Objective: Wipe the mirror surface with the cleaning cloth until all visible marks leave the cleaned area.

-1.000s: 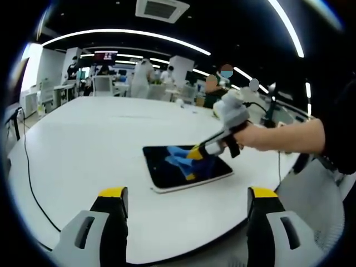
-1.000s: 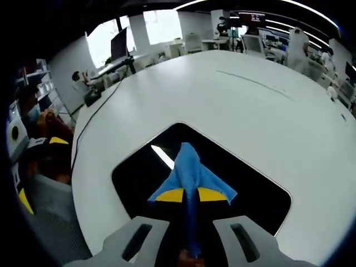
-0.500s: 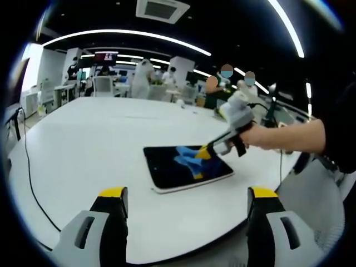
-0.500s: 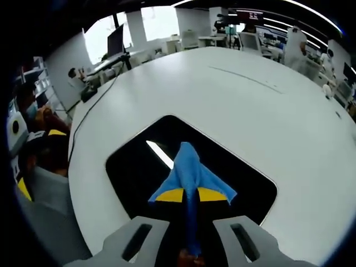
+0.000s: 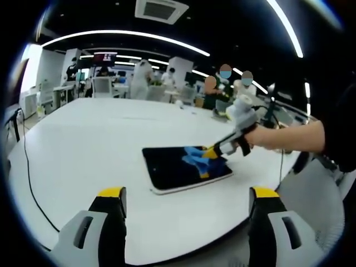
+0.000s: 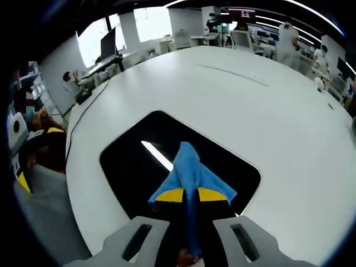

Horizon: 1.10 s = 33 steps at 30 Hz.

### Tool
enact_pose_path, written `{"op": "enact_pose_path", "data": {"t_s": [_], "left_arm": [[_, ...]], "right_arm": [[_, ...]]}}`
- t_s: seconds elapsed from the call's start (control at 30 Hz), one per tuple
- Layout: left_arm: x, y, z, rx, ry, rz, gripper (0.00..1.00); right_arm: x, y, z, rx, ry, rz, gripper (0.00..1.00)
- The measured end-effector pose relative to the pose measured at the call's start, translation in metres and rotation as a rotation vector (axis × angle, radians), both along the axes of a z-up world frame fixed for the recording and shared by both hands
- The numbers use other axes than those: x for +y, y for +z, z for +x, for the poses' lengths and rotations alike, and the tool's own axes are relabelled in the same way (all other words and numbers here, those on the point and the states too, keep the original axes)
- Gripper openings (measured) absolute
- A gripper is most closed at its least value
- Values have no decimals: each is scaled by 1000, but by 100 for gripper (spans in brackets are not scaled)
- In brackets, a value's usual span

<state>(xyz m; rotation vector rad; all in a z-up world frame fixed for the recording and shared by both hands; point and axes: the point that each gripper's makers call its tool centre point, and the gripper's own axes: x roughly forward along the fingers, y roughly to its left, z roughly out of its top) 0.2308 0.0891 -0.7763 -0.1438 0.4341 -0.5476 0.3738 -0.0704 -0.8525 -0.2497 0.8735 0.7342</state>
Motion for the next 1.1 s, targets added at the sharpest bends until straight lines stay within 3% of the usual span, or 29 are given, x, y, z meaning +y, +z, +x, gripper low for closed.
{"op": "enact_pose_path", "data": {"t_s": [0.77, 1.1], "left_arm": [[-6, 8, 1, -44, -34, -10, 94], [-8, 10, 1, -61, -47, -6, 99]], "right_arm": [[-32, 0, -5, 4, -49, -2, 2], [-36, 0, -7, 16, -107, 39, 2]]}}
